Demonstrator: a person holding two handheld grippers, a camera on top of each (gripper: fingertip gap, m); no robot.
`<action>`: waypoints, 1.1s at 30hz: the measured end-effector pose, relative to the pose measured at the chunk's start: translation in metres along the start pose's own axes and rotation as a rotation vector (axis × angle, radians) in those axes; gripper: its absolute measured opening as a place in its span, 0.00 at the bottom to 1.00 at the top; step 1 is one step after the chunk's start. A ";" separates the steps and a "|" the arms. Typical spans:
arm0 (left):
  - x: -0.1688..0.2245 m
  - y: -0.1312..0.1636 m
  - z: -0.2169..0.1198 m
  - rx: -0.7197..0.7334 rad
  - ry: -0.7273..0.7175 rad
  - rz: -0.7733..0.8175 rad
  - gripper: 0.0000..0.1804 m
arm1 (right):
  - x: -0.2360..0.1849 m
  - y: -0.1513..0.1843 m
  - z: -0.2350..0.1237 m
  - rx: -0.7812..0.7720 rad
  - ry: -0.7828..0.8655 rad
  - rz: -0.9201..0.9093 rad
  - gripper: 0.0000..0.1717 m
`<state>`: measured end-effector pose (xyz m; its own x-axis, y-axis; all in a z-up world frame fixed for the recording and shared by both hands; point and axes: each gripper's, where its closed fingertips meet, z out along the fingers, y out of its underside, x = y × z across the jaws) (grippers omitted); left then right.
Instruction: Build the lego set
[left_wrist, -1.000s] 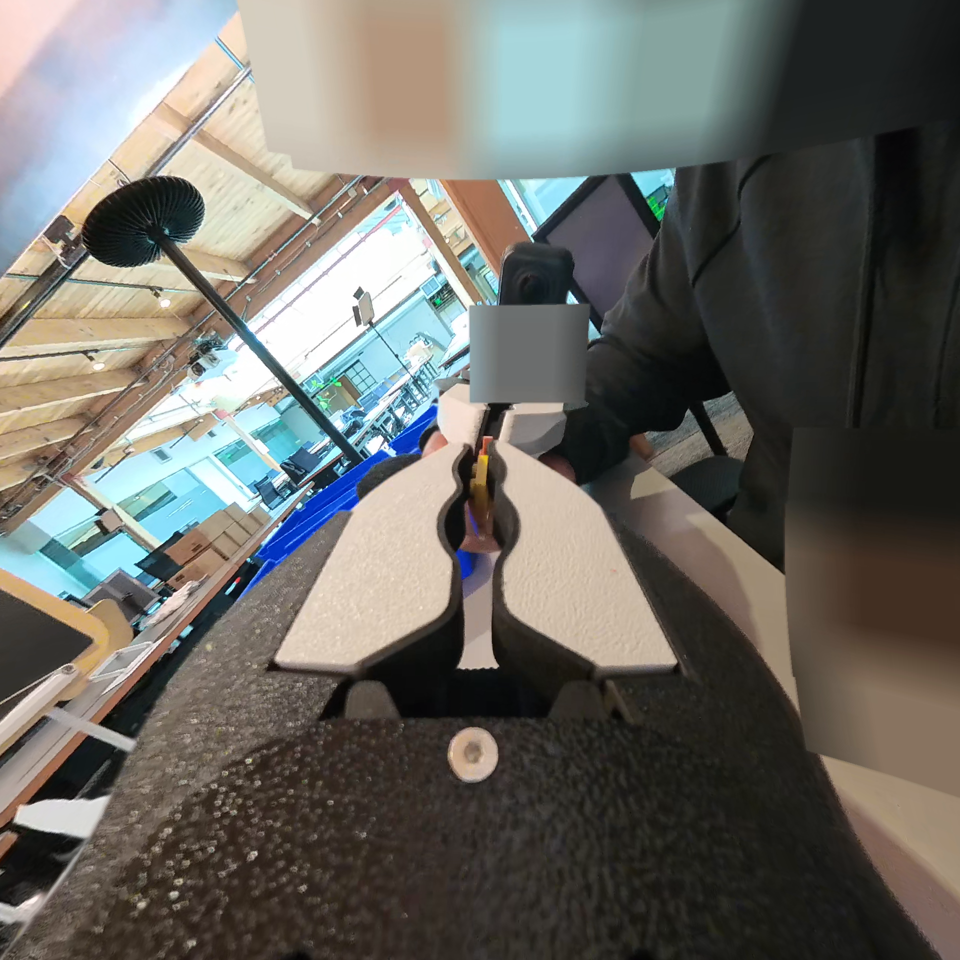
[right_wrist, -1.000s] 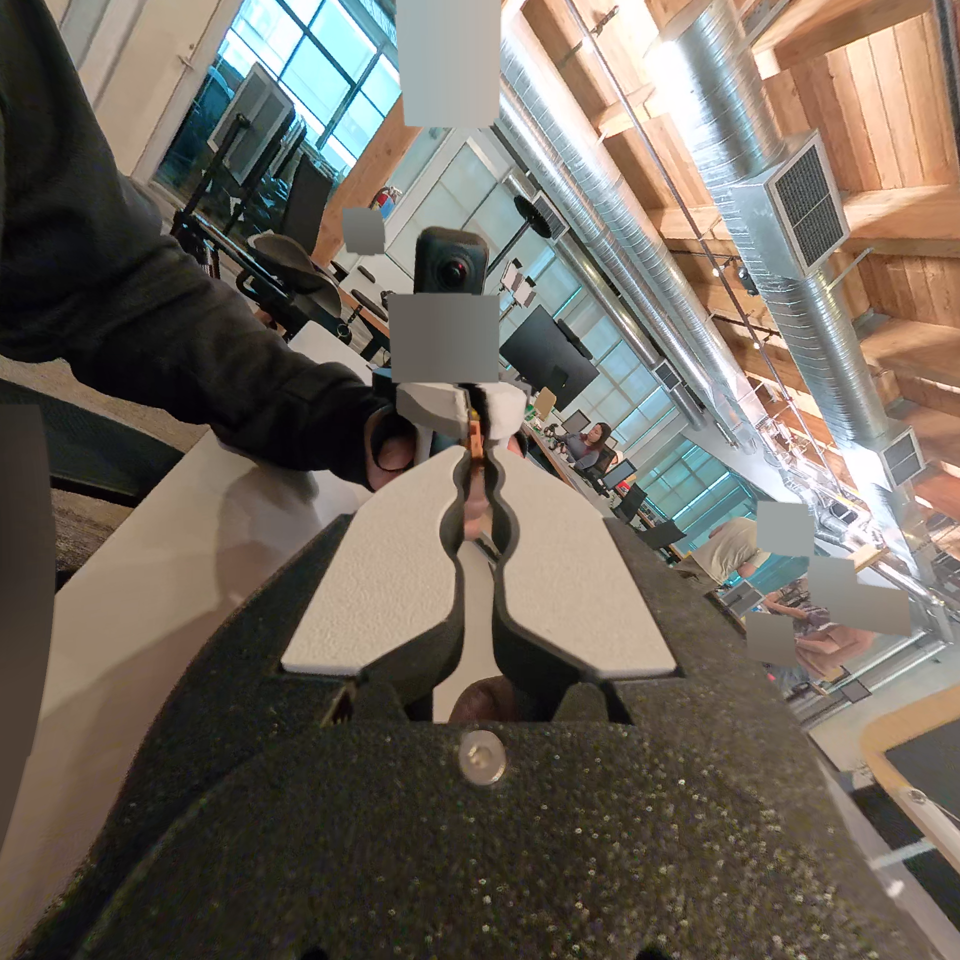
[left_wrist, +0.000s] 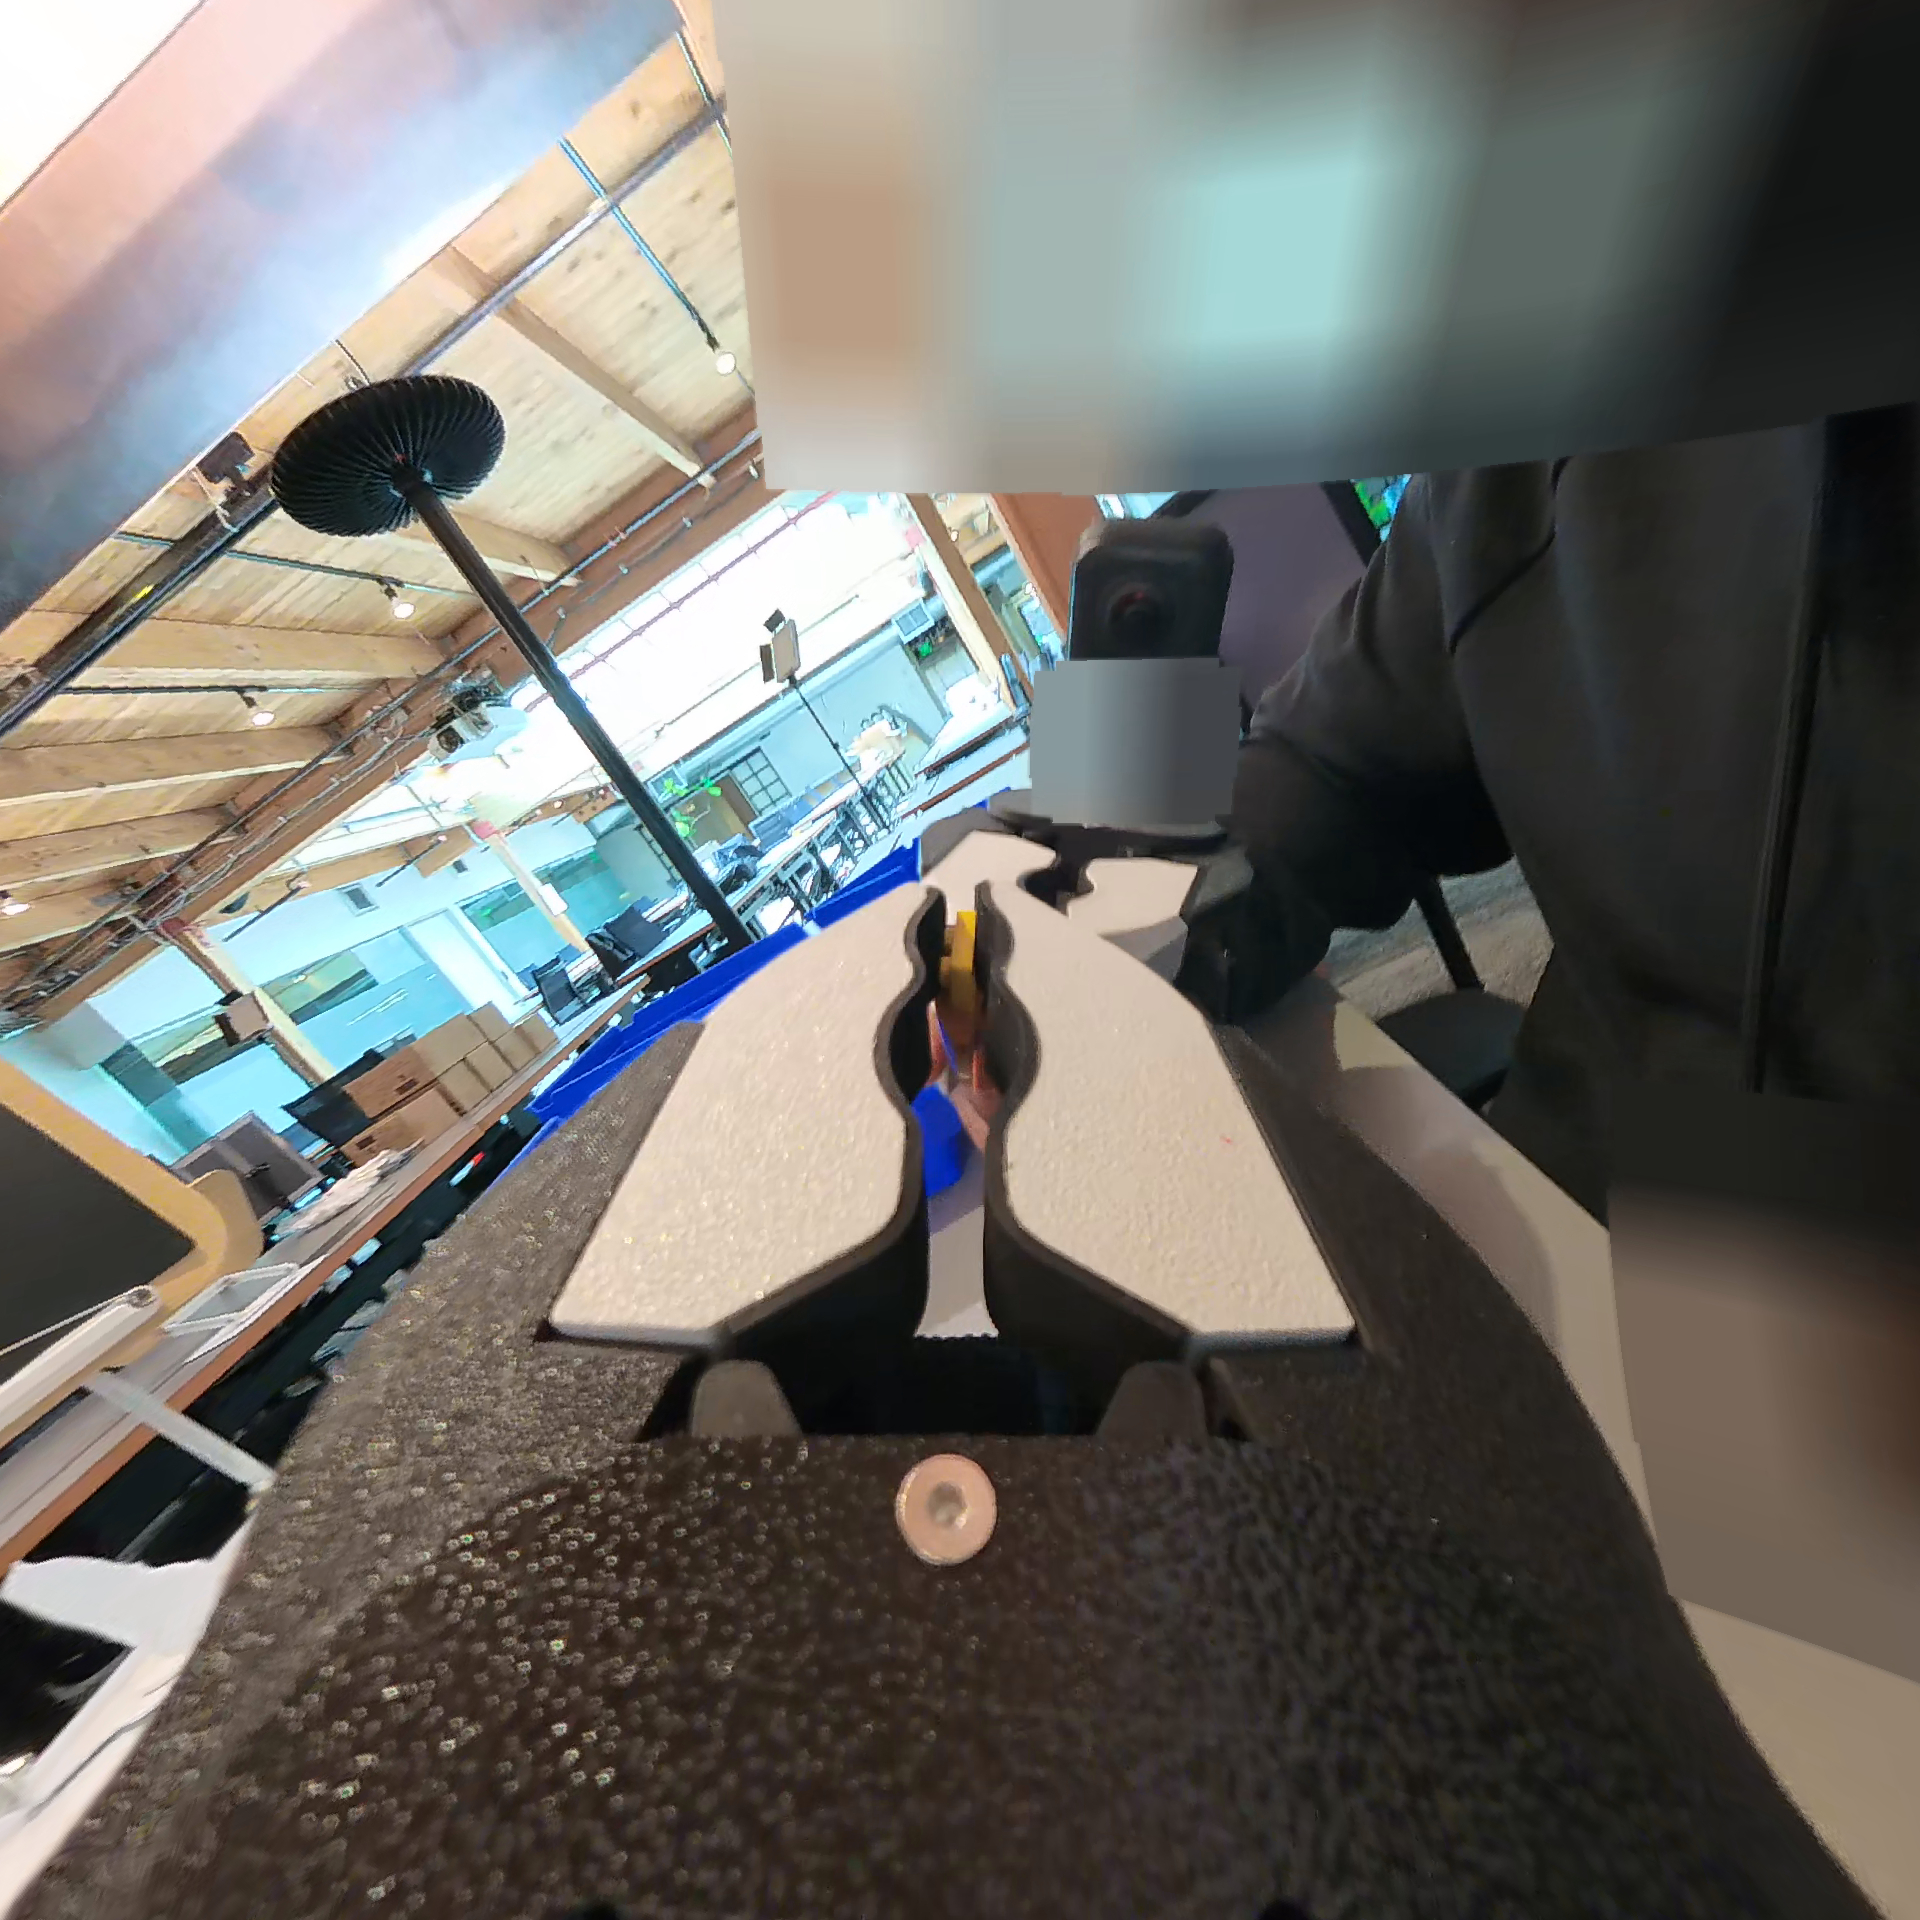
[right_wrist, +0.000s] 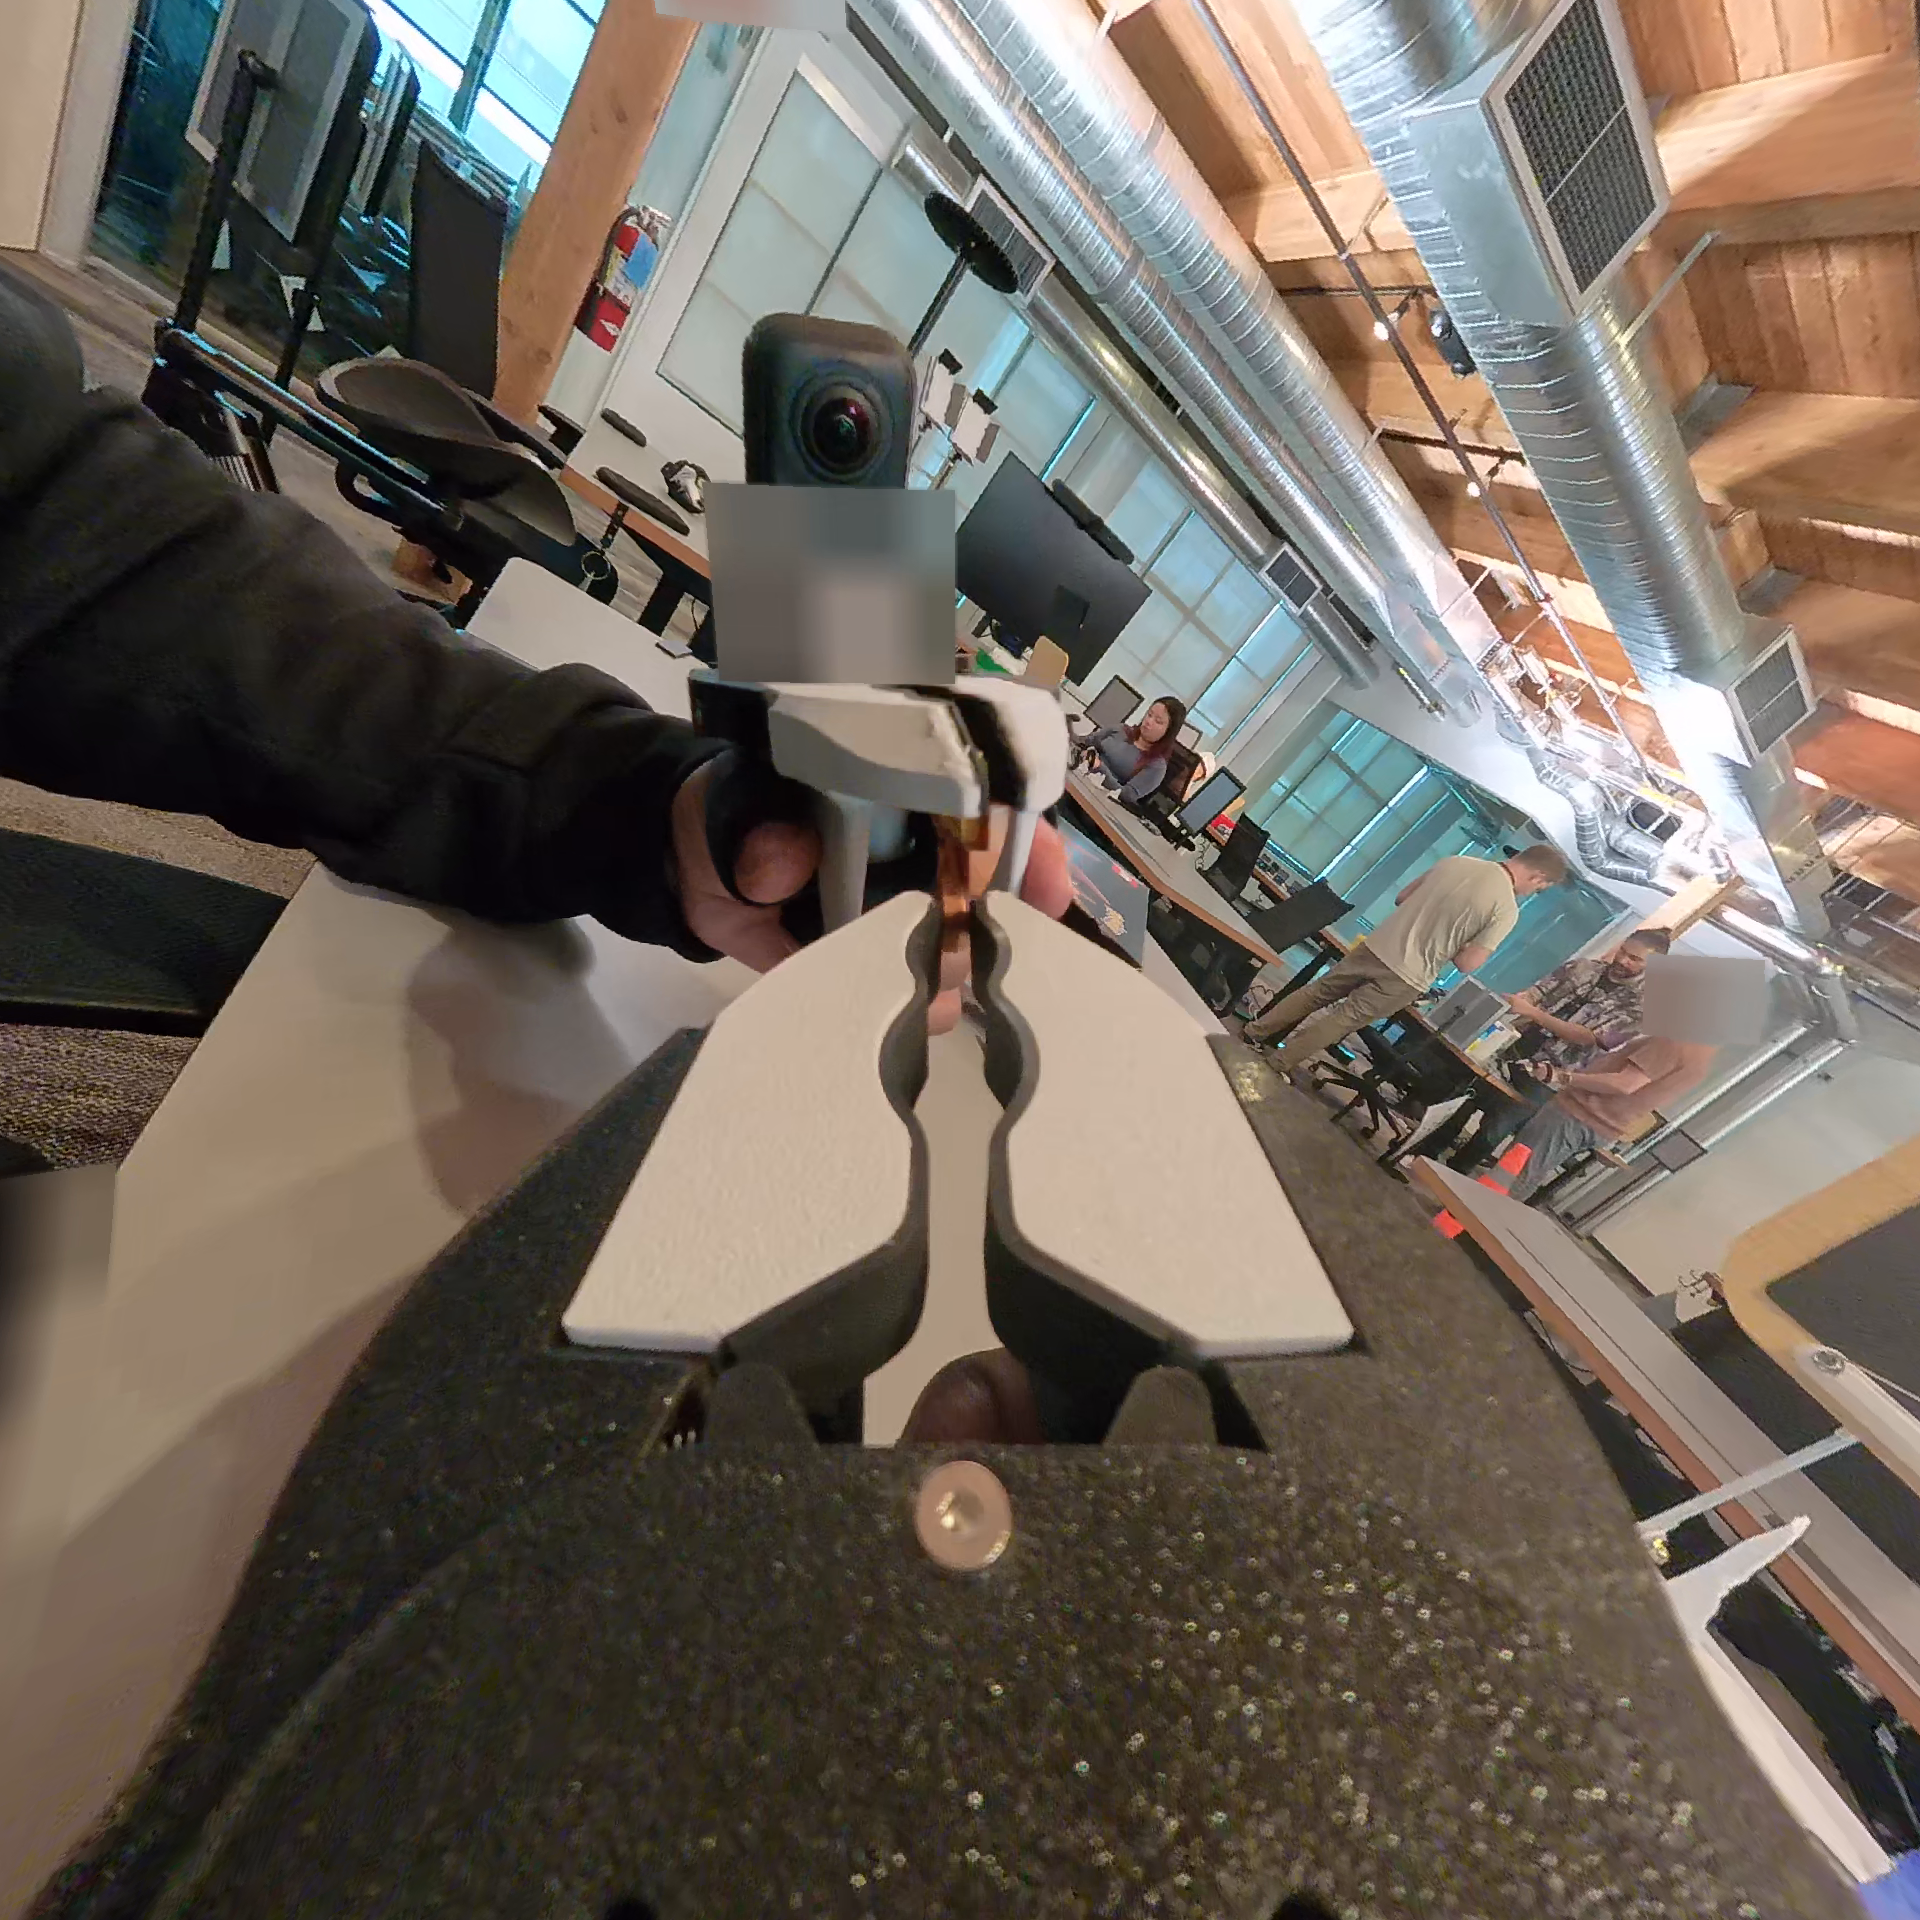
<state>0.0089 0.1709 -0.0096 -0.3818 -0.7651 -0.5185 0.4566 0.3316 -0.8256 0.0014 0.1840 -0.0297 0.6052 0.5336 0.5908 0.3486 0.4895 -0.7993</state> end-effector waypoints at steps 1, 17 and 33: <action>0.000 0.001 0.000 -0.008 0.000 0.007 0.03 | 0.000 0.000 0.000 0.000 -0.001 0.000 0.02; 0.004 0.004 -0.001 -0.036 0.024 0.018 0.03 | -0.003 0.002 0.000 0.000 -0.004 0.011 0.02; 0.001 0.006 0.000 -0.037 0.000 -0.006 0.03 | -0.002 0.003 0.000 0.013 0.023 -0.043 0.02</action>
<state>0.0113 0.1721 -0.0157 -0.3843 -0.7670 -0.5138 0.4244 0.3475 -0.8361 0.0018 0.1844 -0.0331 0.6063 0.4962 0.6215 0.3649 0.5208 -0.7718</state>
